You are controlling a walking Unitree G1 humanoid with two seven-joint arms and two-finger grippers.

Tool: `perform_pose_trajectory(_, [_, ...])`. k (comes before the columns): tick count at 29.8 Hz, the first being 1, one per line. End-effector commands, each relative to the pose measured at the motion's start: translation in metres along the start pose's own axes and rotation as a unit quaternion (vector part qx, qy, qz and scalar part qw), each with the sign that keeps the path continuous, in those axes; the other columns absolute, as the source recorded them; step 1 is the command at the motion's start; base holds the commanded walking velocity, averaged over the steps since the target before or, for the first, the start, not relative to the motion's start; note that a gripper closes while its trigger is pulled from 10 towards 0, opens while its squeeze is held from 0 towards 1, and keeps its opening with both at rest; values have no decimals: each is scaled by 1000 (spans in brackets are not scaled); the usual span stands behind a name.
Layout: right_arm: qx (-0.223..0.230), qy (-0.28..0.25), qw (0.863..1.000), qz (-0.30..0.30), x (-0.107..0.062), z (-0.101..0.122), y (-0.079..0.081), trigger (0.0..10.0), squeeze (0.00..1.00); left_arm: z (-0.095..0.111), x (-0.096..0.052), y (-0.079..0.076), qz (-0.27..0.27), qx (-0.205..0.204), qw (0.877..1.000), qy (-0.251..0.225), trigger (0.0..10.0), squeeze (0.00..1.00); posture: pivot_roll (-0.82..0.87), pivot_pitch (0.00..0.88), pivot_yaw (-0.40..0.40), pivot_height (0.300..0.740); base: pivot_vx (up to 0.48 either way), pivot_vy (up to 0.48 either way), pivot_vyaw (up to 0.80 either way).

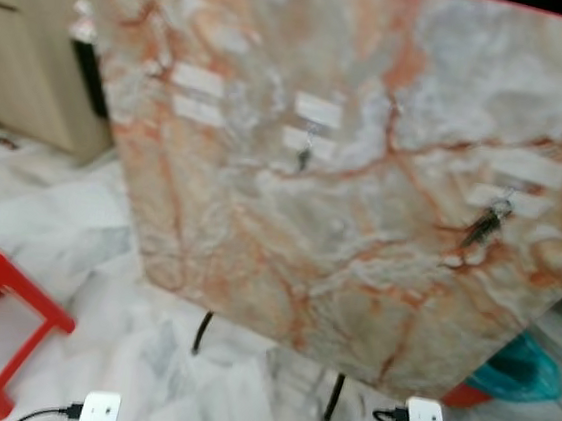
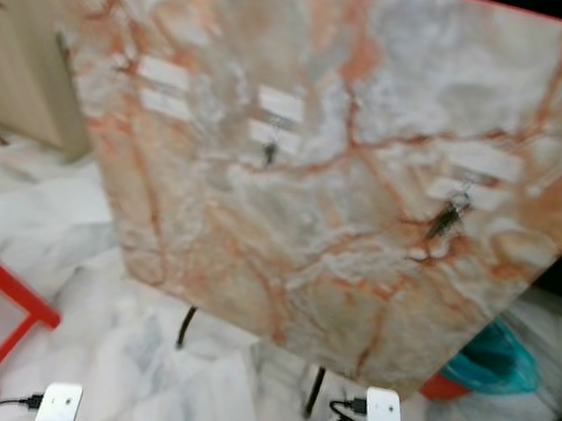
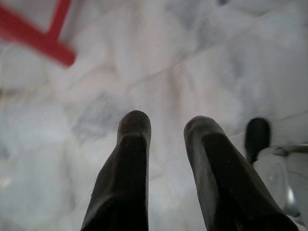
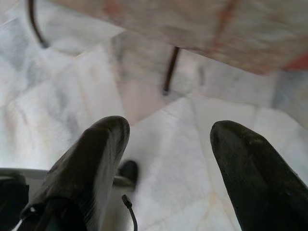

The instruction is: Hang keys on a hook

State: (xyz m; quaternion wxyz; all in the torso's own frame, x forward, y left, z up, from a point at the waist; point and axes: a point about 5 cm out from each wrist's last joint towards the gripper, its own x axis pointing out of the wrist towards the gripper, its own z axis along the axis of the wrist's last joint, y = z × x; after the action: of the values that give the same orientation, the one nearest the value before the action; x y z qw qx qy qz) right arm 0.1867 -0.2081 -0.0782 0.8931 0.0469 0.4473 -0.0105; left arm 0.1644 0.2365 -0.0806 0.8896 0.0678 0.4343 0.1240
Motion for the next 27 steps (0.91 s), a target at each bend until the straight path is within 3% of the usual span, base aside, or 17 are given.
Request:
perform_pose_trajectory(1, [4, -2, 1000, 0, 0, 0, 0, 10000, 0, -7, -1, 2, 3, -4, 1000, 15, 10000, 0, 78, 6, -42, 740, 0, 255, 519])
perform_pose_trajectory(27, [17, 0, 1000, -3, 0, -1, -1, 10000, 0, -13, -2, 2, 2, -6, 1000, 28, 10000, 0, 74, 15, -45, 740, 0, 297, 20])
